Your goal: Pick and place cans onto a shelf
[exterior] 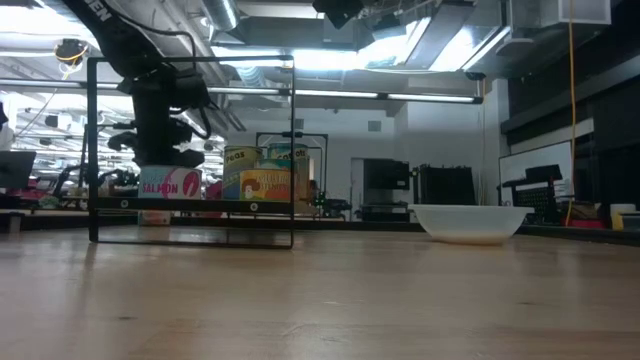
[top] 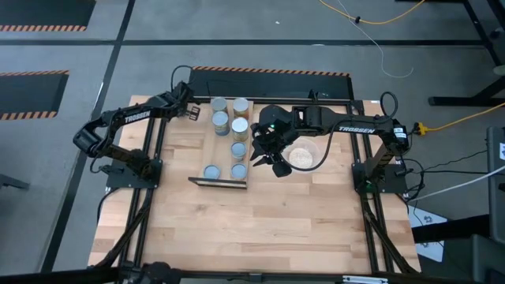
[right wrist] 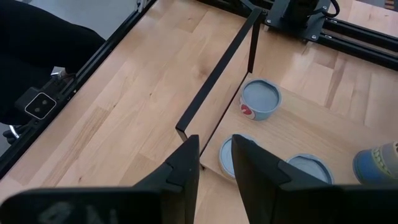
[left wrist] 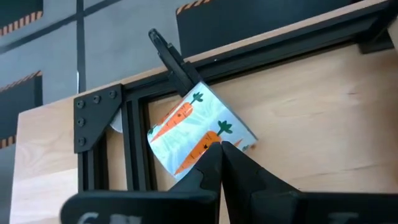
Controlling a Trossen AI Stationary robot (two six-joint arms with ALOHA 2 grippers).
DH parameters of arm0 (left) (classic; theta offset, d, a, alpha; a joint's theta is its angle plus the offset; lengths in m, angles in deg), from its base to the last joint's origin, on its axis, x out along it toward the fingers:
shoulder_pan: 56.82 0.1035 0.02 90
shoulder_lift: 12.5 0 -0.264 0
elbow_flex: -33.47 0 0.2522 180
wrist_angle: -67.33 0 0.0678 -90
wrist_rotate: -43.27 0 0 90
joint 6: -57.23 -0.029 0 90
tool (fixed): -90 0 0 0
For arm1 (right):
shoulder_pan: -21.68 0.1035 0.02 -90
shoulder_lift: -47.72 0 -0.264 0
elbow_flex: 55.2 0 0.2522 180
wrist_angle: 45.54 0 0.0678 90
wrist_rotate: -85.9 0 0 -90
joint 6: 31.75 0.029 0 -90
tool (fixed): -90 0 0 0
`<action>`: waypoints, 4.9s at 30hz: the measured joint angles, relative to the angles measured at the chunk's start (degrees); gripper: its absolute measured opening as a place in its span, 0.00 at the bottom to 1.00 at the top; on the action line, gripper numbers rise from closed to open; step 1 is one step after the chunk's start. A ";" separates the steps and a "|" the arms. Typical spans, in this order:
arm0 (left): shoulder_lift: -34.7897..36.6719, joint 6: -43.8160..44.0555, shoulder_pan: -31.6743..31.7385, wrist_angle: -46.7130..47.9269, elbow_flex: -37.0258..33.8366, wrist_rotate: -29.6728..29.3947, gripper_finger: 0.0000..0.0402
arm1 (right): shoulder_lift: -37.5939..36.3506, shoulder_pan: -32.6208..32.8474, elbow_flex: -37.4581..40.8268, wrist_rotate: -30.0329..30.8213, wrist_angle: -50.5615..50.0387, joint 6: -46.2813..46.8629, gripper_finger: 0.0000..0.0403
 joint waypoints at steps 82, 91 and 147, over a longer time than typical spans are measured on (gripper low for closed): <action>15.55 7.43 -14.83 23.56 4.59 16.14 0.23 | 0.00 -0.02 0.00 0.00 1.12 -0.23 0.25; 16.98 14.33 -16.59 34.32 4.59 20.93 0.23 | 0.00 0.03 0.00 -0.02 1.17 -0.22 0.25; 16.92 69.94 -82.39 56.94 4.50 30.56 0.23 | 14.97 20.06 0.00 -5.49 19.51 11.28 0.25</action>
